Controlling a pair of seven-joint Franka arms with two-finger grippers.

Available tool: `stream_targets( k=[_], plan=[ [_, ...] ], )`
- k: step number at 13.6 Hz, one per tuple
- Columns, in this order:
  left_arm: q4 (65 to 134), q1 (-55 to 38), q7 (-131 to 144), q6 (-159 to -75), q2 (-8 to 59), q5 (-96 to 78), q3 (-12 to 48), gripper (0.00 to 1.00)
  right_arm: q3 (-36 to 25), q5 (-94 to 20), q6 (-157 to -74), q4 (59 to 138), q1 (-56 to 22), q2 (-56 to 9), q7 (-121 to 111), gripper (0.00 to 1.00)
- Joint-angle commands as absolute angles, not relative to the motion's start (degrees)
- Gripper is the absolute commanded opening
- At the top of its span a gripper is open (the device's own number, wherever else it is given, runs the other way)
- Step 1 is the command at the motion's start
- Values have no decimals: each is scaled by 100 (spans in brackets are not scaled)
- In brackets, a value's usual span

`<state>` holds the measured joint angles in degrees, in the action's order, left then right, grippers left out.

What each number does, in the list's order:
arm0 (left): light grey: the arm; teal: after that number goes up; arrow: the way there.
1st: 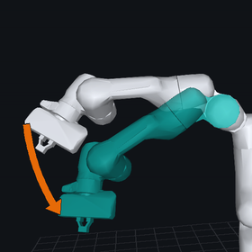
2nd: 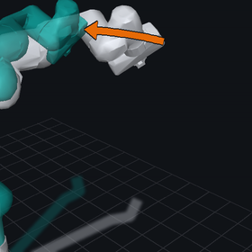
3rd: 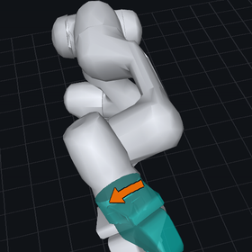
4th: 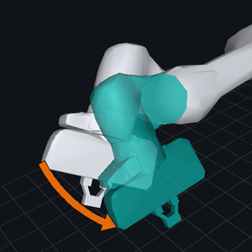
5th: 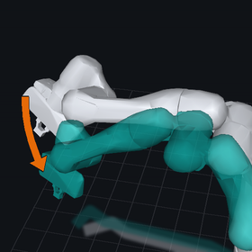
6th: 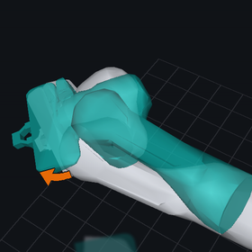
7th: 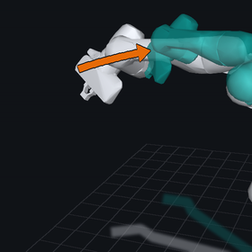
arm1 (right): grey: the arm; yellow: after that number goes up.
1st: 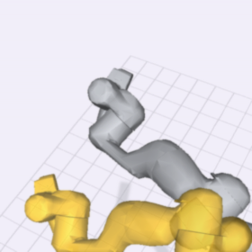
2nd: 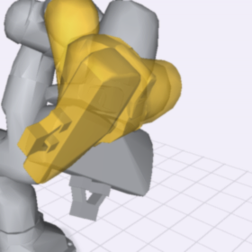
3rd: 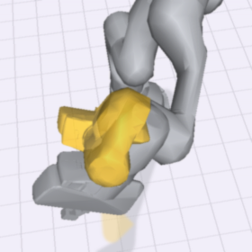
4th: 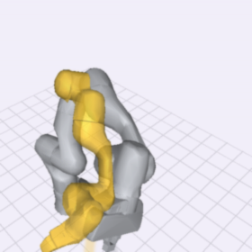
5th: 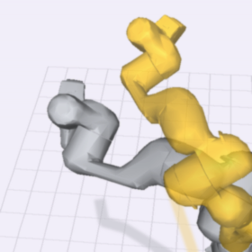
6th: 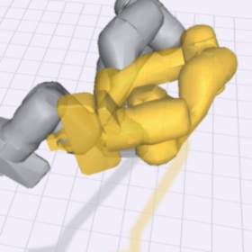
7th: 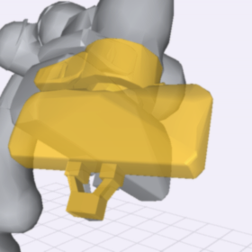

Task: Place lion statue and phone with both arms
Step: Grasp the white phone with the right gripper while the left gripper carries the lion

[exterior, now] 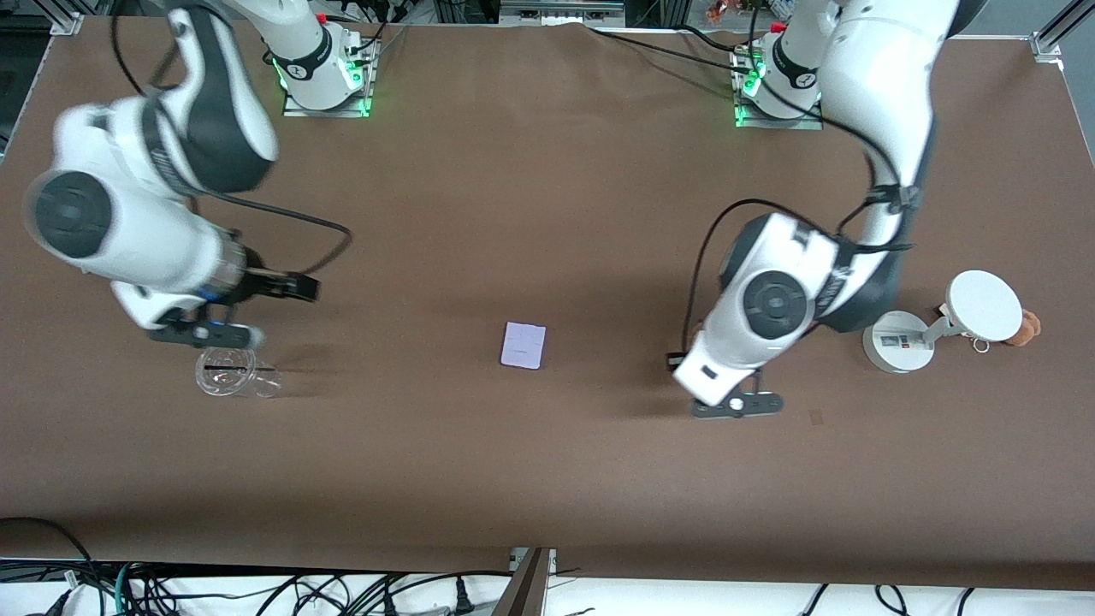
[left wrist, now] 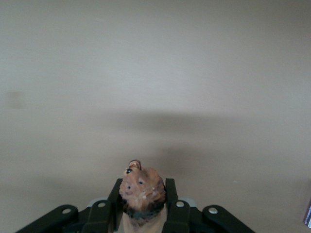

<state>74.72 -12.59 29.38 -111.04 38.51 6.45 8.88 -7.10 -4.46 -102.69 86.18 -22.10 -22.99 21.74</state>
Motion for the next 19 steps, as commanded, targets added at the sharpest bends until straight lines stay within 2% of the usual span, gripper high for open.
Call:
stream_targets(
  k=[1, 4, 6, 9, 13, 19],
  plan=[
    [8416, -757, 2611, -11135, 3158, 554, 1020, 0, -773, -571, -11211, 8490, -2845, -2986, 3152, 100],
    [9200, -397, 2303, -11188, 2673, 554, 1028, 0, -773, -554, -12441, 8482, -3478, -3593, 4154, 100],
    [9290, -325, 2382, -11232, 2689, 641, 1002, 0, -782, -536, -13006, 8350, -3848, -4015, 4455, 100],
    [9343, 60, 2163, -12100, 3154, 677, 967, 0, -791, -483, -13157, 7833, -4174, -4630, 4649, 100],
    [9378, 448, 1821, -13050, 3603, 738, 949, 0, -791, -466, -13788, 7717, -4218, -5070, 4667, 100],
    [9378, 755, 1469, -13525, 3901, 905, 949, 0, -791, -475, -14185, 7585, -4307, -5335, 4755, 100]
  ],
)
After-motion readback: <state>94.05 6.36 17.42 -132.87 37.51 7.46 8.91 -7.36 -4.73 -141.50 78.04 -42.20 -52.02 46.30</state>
